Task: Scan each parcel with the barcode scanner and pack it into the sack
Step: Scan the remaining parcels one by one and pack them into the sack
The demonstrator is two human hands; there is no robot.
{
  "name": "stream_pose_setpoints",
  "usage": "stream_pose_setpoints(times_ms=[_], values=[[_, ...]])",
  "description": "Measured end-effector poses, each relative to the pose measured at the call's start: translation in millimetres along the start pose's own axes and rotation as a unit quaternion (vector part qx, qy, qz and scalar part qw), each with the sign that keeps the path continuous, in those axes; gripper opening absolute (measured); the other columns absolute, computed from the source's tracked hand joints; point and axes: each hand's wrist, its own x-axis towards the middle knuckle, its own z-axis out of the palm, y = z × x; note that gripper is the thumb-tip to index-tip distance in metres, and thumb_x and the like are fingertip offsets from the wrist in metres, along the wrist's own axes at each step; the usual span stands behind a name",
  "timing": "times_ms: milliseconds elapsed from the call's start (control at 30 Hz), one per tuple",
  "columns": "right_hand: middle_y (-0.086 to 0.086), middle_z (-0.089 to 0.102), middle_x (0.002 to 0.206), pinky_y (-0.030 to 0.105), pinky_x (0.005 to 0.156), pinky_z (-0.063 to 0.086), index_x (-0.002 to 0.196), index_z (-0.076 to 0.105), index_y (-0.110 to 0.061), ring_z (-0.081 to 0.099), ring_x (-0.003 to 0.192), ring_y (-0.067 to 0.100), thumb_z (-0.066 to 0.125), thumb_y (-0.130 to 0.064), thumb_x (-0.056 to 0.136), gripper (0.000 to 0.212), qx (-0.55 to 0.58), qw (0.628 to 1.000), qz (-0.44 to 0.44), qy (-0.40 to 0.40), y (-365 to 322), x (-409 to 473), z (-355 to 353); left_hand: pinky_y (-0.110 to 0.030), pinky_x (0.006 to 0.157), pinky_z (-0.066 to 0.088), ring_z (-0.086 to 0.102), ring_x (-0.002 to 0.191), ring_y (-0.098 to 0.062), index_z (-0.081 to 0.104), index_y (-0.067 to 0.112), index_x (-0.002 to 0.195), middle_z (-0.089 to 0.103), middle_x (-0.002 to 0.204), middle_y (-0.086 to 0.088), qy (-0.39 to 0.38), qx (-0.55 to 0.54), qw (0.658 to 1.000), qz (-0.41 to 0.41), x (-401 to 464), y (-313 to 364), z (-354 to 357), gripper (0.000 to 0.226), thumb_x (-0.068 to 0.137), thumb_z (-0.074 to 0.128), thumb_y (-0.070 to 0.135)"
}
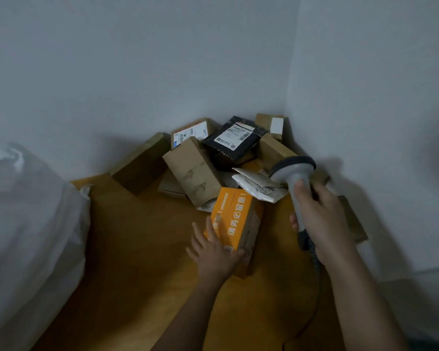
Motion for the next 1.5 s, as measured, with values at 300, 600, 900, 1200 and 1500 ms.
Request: stream_pose_setpoints(times_ms=[300, 600, 900, 1200, 1500], values=[[0.000, 0.061, 0.058, 0.023, 0.045, 0.046, 0.094, 0.061, -0.024, 0.056, 0.045, 0.006, 0.049, -0.046, 0.098, 0.026, 0.017, 0.998, -0.025, -0.063, -19.4, -48.2, 33.1, -0.040, 0.077, 0.061, 0.068, 0.101, -0.023, 0.022, 0.023, 0.151, 0.056, 0.126, -0.005, -0.102, -0.434, 0.888, -0.114, -37.9, -59.6, -51.4, 0.103, 0.071, 0.084, 0.040], [-0.003, 0.060, 0.055, 0.017, 0.041, 0.045, 0.092, 0.061, -0.016, 0.056, 0.045, 0.005, 0.056, -0.046, 0.095, 0.031, 0.033, 0.992, -0.052, -0.105, -38.0, -99.2, 51.6, -0.050, 0.079, 0.058, 0.071, 0.096, -0.030, 0.037, 0.020, 0.140, 0.071, 0.114, -0.011, -0.047, -0.650, 0.753, -0.087, -72.1, -77.4, -109.2, 0.075, 0.079, 0.076, 0.039], [0.006, 0.063, 0.111, 0.029, 0.062, 0.045, 0.150, 0.023, -0.019, 0.065, 0.091, 0.019, 0.070, -0.074, 0.052, 0.123, 0.071, 0.991, 0.029, -0.108, -37.3, -133.2, 78.4, -0.059, 0.086, 0.053, 0.069, 0.097, -0.031, 0.057, 0.019, 0.122, 0.075, 0.103, -0.011, -0.079, -0.799, 0.596, 0.021, -114.2, -46.2, -155.0, 0.049, 0.076, 0.066, 0.035], [0.010, 0.061, 0.120, 0.038, 0.076, 0.055, 0.139, 0.024, -0.023, 0.064, 0.101, 0.023, 0.079, -0.068, 0.035, 0.126, 0.119, 0.988, 0.013, -0.102, -35.4, -137.0, 79.8, -0.047, 0.079, 0.058, 0.068, 0.106, -0.030, 0.049, 0.011, 0.133, 0.068, 0.117, -0.015, -0.150, -0.769, 0.616, 0.077, -141.1, -42.0, -163.8, 0.096, 0.050, 0.094, 0.028], [-0.002, 0.048, 0.119, 0.031, 0.065, 0.054, 0.135, 0.024, -0.031, 0.059, 0.103, 0.023, 0.089, -0.044, 0.057, 0.102, -0.108, 0.978, -0.129, -0.127, -36.1, -124.6, 52.8, -0.052, 0.119, 0.019, 0.013, 0.149, -0.029, 0.001, 0.028, 0.155, 0.007, 0.162, -0.006, 0.180, -0.193, 0.963, 0.054, -125.1, -91.9, -198.5, 0.138, 0.054, 0.095, 0.030]])
